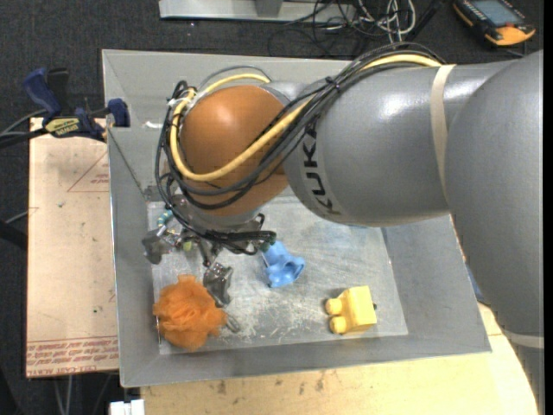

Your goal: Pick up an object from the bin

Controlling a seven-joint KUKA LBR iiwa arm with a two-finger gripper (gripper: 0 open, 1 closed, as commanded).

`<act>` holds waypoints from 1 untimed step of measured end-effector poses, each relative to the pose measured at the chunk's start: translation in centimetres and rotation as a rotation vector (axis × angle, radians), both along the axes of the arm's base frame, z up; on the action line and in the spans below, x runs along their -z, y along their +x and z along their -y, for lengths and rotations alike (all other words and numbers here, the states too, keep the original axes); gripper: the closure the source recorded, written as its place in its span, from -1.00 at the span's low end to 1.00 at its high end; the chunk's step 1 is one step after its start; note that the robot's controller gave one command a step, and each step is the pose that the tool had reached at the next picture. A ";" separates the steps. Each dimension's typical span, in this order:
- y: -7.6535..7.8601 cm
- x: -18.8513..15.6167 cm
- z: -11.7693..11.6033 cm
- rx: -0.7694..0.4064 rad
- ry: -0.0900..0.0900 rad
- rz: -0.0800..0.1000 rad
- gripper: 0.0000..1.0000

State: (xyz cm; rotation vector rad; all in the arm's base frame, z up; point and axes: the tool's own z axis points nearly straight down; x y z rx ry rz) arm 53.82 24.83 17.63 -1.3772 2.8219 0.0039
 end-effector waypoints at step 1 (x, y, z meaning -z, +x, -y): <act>-5.0 10.3 -0.6 -0.183 0.003 0.006 1.00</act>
Offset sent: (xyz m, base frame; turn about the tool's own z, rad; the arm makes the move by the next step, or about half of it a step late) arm 0.0000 0.0000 0.0000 0.0000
